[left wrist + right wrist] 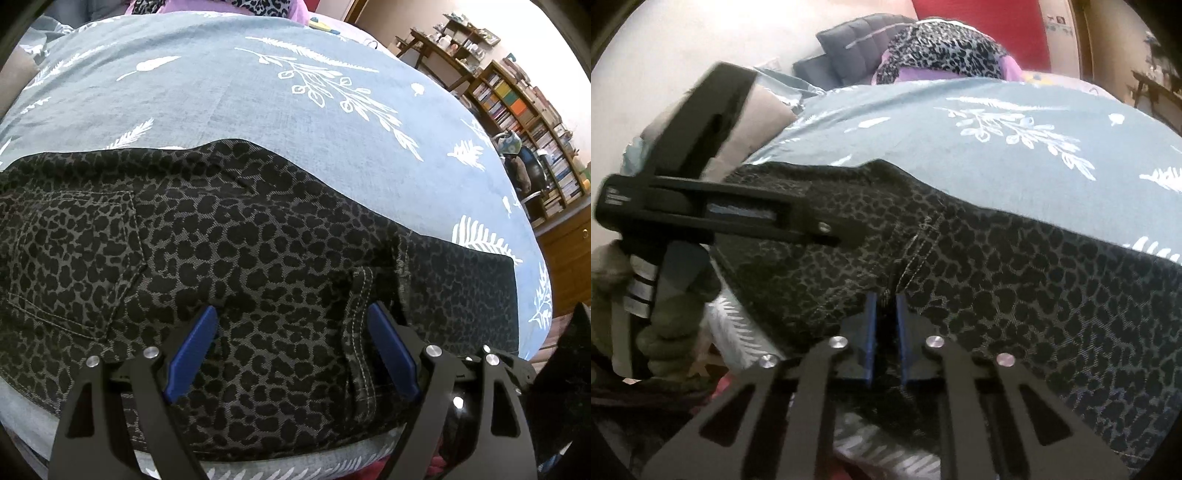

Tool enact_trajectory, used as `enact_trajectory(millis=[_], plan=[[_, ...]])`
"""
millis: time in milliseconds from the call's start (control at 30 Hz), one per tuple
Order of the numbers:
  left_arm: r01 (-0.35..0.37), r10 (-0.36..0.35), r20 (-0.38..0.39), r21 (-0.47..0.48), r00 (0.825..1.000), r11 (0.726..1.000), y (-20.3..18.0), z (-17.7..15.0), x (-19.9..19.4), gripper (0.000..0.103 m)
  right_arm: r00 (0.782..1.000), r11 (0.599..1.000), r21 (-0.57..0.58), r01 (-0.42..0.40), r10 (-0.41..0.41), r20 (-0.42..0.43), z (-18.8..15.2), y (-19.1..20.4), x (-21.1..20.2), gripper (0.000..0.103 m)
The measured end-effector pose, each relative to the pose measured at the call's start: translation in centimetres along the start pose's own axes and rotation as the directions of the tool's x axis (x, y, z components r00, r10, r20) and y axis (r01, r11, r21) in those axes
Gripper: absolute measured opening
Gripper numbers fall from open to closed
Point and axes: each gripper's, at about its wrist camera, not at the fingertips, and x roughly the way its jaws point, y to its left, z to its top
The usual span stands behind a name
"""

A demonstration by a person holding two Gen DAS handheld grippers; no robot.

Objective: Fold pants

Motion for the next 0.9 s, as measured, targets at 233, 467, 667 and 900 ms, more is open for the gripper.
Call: enact_trajectory(millis=[233, 467, 667, 900], plan=[[0.078, -0.078, -0.016, 0.002, 0.997, 0.997, -0.8, -0.3, 0.1, 0.083, 0.986, 0.986, 0.018, -0.166, 0.166, 0.009, 0.2, 1.0, -1.9, 0.009], [0.094, -0.093, -0.058, 0.015, 0.994, 0.995, -2.4, -0.7, 1.8, 0.087, 0.972, 0.961, 0.154, -0.228, 0.235, -0.030, -0.8, -1.4, 0.1, 0.009], [0.129, -0.123, -0.085, 0.069, 0.989, 0.989, -4.5, -0.4, 2.4, 0.087, 0.973, 0.970, 0.105, -0.221, 0.226, -0.037, -1.9, -1.7, -2.0, 0.026], [0.164, -0.162, -0.087, 0.026, 0.983, 0.986, -3.9, -0.5, 1.9, 0.088, 0.975, 0.964, 0.153, -0.219, 0.221, 0.002, -2.9, -3.2, -3.9, 0.037]])
